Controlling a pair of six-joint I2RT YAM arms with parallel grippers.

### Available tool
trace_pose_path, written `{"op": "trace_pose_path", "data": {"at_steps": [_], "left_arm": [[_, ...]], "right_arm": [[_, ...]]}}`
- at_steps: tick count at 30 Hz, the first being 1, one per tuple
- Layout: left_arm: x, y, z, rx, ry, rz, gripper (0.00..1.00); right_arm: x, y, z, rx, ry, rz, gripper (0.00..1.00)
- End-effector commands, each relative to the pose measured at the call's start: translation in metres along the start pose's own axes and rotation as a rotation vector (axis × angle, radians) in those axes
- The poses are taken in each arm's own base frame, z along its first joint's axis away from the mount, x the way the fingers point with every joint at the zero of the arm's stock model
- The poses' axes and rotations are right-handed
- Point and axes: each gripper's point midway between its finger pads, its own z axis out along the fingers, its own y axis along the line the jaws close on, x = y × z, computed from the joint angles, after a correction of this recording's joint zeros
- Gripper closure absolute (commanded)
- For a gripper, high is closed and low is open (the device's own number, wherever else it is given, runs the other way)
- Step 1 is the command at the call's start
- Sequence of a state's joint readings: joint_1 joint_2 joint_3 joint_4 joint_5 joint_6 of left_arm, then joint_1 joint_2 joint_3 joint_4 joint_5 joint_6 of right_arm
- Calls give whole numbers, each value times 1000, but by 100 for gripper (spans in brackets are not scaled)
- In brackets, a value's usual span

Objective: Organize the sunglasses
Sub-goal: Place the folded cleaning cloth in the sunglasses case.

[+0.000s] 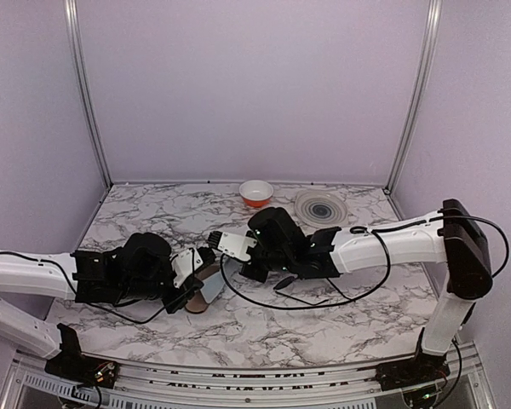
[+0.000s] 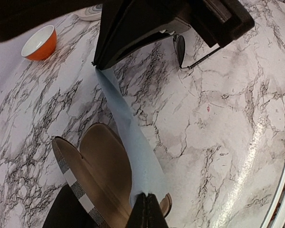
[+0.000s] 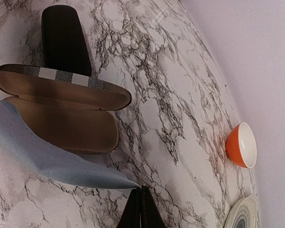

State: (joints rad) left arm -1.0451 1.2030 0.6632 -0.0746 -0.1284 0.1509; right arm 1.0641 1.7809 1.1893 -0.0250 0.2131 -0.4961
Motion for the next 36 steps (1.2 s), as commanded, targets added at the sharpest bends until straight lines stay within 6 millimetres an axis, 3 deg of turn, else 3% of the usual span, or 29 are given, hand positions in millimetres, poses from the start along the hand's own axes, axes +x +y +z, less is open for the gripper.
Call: {"op": "trace_pose_path", "data": {"at_steps": [1, 12, 36], "left_arm": [[10, 11, -7, -56, 25, -36, 100], [22, 22, -13, -123, 40, -72, 100], [49, 20, -8, -156, 146, -84, 100]], "right_arm": [[-26, -10, 14, -3, -63, -22, 98], [-45, -4, 40, -41, -99, -41, 98], [-38, 11, 75, -87, -101, -54, 99]]}}
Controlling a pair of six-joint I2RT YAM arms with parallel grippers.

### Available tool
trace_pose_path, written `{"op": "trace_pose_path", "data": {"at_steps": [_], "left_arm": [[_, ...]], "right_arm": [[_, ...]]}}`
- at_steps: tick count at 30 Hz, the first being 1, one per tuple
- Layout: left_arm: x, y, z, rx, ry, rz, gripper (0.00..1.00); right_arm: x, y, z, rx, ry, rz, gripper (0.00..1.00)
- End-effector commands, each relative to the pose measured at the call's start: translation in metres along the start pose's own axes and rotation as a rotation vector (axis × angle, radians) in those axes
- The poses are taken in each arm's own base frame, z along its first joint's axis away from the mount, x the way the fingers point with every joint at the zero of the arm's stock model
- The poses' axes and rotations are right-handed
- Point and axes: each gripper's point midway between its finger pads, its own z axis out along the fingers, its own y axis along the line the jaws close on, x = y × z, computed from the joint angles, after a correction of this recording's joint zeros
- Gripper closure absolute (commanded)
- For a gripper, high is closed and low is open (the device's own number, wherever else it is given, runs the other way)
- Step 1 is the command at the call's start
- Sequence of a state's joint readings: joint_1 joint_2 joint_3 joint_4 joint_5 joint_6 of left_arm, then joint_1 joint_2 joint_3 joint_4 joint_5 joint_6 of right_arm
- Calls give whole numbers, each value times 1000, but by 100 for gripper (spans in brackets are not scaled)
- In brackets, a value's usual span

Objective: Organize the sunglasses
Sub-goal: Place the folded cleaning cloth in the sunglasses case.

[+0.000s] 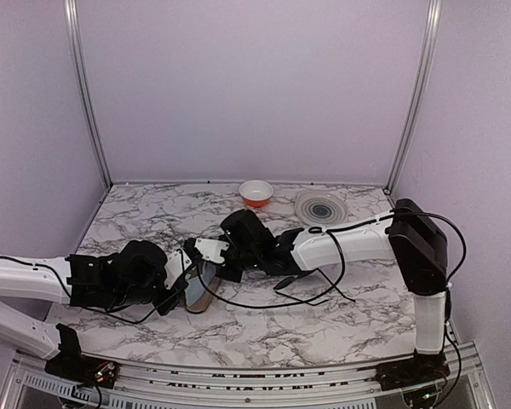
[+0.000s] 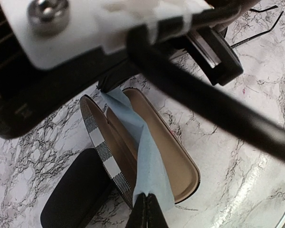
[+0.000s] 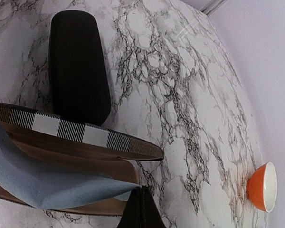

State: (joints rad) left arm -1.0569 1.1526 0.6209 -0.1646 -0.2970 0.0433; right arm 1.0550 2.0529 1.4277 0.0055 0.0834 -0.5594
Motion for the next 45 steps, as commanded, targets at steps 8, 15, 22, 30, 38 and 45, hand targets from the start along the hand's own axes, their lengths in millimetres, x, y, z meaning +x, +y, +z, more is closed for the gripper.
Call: {"op": "trace_pose_path", "data": {"at_steps": [8, 15, 22, 30, 38, 45], "left_arm": [[19, -8, 10, 18, 82, -5, 100], [22, -7, 9, 8, 91, -11, 100], [30, -11, 11, 14, 124, 6, 100], [39, -18, 20, 15, 181, 45, 100], [42, -23, 26, 21, 210, 71, 100], [40, -28, 28, 32, 219, 80, 100]], "right_arm": [[-13, -15, 13, 21, -54, -1, 99], [-18, -14, 16, 13, -73, -4, 99], [-8, -7, 18, -6, -56, 8, 100], [5, -1, 17, -11, -31, 15, 100], [19, 3, 17, -19, -7, 20, 100], [25, 5, 17, -19, 12, 9, 100]]}}
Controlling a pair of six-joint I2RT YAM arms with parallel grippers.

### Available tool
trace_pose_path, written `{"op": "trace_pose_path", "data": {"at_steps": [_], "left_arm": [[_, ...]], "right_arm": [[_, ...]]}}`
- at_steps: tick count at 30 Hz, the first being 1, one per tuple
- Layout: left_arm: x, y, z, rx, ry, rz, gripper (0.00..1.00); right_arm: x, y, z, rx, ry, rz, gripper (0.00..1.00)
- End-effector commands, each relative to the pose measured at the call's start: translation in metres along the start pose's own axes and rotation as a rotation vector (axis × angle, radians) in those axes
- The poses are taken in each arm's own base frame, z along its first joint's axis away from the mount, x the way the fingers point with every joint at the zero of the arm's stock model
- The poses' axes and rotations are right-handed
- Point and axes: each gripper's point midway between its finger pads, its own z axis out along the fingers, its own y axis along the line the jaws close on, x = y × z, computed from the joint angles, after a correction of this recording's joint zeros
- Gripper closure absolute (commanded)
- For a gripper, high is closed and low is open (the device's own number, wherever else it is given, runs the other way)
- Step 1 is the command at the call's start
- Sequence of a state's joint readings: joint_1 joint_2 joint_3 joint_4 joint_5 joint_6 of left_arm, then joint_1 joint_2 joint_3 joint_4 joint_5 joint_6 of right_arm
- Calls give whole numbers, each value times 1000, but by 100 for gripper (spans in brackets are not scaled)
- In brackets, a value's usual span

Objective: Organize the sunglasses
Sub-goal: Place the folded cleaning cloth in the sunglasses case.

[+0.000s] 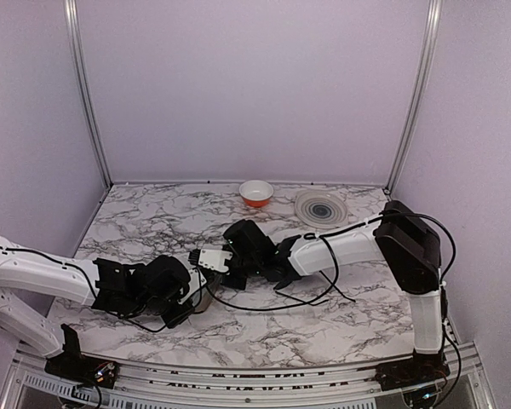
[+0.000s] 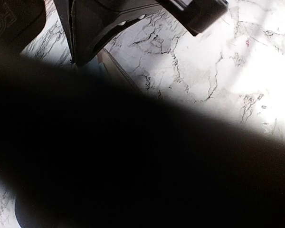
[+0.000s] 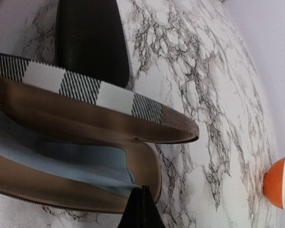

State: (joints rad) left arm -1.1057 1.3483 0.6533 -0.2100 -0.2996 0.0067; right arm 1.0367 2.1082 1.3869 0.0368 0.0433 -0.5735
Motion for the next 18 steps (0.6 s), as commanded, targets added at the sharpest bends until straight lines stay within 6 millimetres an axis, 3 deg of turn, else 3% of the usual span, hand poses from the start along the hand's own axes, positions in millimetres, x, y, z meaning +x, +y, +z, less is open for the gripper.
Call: {"op": "trace_pose_path", "data": {"at_steps": [1, 18], "left_arm": [[0, -2, -1, 5, 28, 17, 100], [-1, -22, 7, 88, 65, 51, 100]], "right_arm": [[-9, -15, -4, 40, -31, 17, 100], [5, -18, -4, 66, 16, -11, 100]]}}
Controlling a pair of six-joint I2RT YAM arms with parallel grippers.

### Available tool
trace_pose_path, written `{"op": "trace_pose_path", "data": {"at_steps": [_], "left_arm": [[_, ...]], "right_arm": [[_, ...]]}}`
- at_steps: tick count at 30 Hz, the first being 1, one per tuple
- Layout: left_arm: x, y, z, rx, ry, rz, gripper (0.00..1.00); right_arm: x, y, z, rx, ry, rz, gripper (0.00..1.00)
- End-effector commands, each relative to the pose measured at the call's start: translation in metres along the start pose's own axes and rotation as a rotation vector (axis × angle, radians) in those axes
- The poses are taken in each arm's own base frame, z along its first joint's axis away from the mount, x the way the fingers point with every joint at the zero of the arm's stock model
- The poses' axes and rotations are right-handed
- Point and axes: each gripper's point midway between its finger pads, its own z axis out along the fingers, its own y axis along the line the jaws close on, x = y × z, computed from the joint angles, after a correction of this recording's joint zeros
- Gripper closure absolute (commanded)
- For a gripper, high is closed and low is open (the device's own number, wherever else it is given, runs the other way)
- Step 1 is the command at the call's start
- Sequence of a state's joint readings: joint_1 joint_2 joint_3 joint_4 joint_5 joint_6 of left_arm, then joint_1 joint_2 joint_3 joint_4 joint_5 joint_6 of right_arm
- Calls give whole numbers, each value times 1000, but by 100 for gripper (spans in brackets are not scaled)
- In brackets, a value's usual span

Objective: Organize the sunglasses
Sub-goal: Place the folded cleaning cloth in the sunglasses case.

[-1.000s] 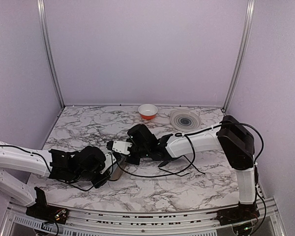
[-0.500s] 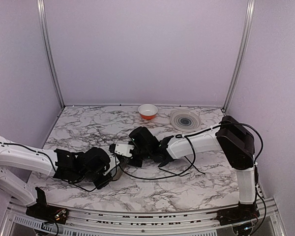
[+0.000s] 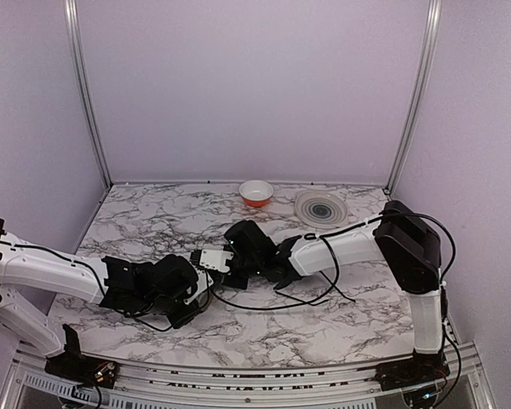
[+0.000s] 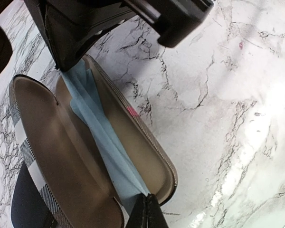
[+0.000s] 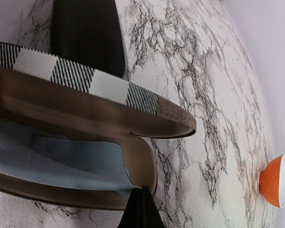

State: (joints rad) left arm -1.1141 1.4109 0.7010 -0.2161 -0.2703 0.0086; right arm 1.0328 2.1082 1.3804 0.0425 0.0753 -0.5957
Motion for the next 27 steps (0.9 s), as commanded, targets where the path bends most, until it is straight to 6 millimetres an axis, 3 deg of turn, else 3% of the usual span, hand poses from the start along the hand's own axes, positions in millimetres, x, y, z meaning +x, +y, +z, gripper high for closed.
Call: {"op": "trace_pose_path", "data": {"at_steps": [1, 9, 17, 27], "left_arm": [[6, -14, 1, 61, 48, 38, 100], [9, -19, 4, 84, 64, 45, 100], [-2, -20, 5, 83, 54, 38, 100], [4, -14, 9, 44, 86, 12, 95]], "right_arm": [[0, -11, -4, 33, -5, 11, 100], [8, -9, -3, 27, 25, 5, 100], [5, -11, 0, 34, 19, 6, 96], [1, -11, 9, 27, 14, 11, 92]]}}
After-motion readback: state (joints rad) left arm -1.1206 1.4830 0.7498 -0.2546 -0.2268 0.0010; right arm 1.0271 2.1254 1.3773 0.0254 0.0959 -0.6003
